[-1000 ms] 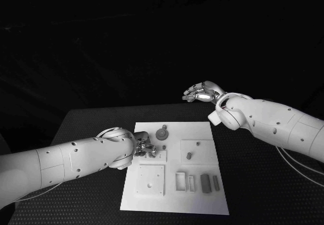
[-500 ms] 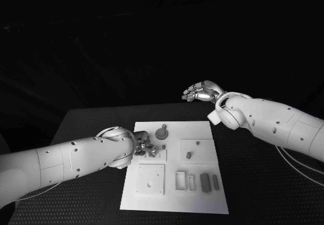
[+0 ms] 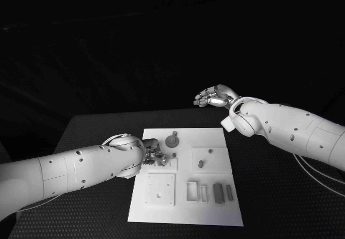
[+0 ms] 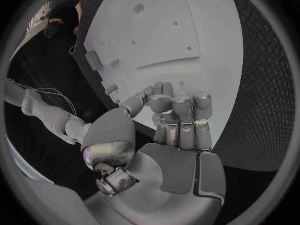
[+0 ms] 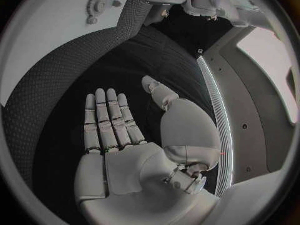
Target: Assemble the parts on the task board
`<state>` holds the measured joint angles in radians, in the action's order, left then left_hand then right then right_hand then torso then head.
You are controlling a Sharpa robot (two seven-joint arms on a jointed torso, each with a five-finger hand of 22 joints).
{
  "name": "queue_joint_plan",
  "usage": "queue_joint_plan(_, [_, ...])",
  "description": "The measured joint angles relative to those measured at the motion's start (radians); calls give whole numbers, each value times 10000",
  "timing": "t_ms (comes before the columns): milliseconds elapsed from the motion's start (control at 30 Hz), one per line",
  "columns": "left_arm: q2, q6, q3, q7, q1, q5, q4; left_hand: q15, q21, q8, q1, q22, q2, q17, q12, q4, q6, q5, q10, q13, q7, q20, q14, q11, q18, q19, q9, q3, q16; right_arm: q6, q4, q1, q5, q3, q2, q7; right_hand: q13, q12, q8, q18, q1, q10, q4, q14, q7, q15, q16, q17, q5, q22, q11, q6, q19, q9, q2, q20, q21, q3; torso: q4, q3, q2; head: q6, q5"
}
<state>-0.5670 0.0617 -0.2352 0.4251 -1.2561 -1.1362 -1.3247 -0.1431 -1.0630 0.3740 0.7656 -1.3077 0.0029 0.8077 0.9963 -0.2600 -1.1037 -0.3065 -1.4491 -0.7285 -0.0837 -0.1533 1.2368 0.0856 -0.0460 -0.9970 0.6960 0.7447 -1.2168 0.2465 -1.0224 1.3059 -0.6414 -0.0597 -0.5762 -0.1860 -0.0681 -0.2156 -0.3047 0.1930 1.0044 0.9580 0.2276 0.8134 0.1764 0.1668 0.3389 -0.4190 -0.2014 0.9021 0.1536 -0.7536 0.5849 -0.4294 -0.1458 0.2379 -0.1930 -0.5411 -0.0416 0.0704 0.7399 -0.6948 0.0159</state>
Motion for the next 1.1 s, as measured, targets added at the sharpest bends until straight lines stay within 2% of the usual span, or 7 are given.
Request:
queue_joint_plan(233, [11, -54, 3, -1, 2, -108, -4, 0, 0, 49, -118, 1, 113, -9, 33, 18, 0, 16, 0, 0, 0, 0, 3, 0, 0, 0, 2, -18, -68, 0, -1, 0, 0, 0, -2, 0, 0, 0, 0, -1, 0, 0, 0, 0, 0, 0, 0, -1, 0, 4, 0, 0, -11, 0, 0, 11, 0, 0, -1, 1, 0, 4, 1])
queue_joint_plan(400, [22, -111, 2, -1, 2, -111, 13, 0, 0, 126, -405, 1, 346, -67, 129, 24, 0, -81, 1, -1, 0, -3, 6, 0, 0, 3, 13, -25, -181, 0, -2, 0, 0, 0, -2, 0, -1, 39, 0, 0, 0, 0, 0, 0, 0, 0, 0, 10, 0, 3, 0, 0, -11, 9, 0, 11, -1, 0, 3, 1, 0, 12, -11])
queue_joint_plan(633, [43, -164, 3, 0, 1, -87, 53, -11, -56, 203, -714, 2, 656, -134, 204, -200, 0, -181, 1, -1, 0, 13, 25, -1, 0, 93, -10, 80, -296, -1, -1, -1, 0, 0, 5, 0, -1, 39, 0, 0, 0, 0, 0, 1, 0, -2, 0, 20, 0, 2, 0, 0, -11, 9, 0, 11, -1, 0, 3, 1, 1, 15, -15])
queue_joint_plan(733, [45, -191, 5, 0, 1, -39, 68, -23, -110, 282, -804, 2, 747, -164, 294, -281, 0, -378, 1, -1, 0, 13, 16, -1, 1, 93, -21, 134, -381, -1, 5, -2, 0, 0, 10, 0, -2, 39, 0, 0, 0, 0, 0, 2, 0, -2, 0, 20, 0, 11, 0, 0, -11, 8, 0, 11, -1, 0, 4, -1, 1, 15, -15])
queue_joint_plan(900, [61, -257, 9, -3, 1, 107, 112, -31, -133, 341, -843, 3, 786, -189, 329, -318, 0, -727, 1, -1, 0, 14, 19, -1, 2, 93, -13, 166, -458, -2, 18, -5, 0, 0, 23, 0, -2, 39, 0, 0, 0, 0, 0, 2, 0, -2, 0, 30, 0, 11, 0, 0, -11, 18, 0, 11, -1, 0, 3, -1, 3, 6, -15])
queue_joint_plan(1100, [86, -323, 16, -6, -8, 228, 156, -36, -172, 357, -843, 3, 785, -209, 376, -327, 0, -738, 2, -1, 0, 14, 25, -2, 1, 92, -16, 175, -457, -6, 21, -21, 0, 0, 34, 0, -3, 39, 0, 0, 0, 0, 0, 3, 0, -3, 0, 33, 0, 11, 0, 0, -11, 18, 0, 11, 17, 0, -2, -5, 7, 5, -5])
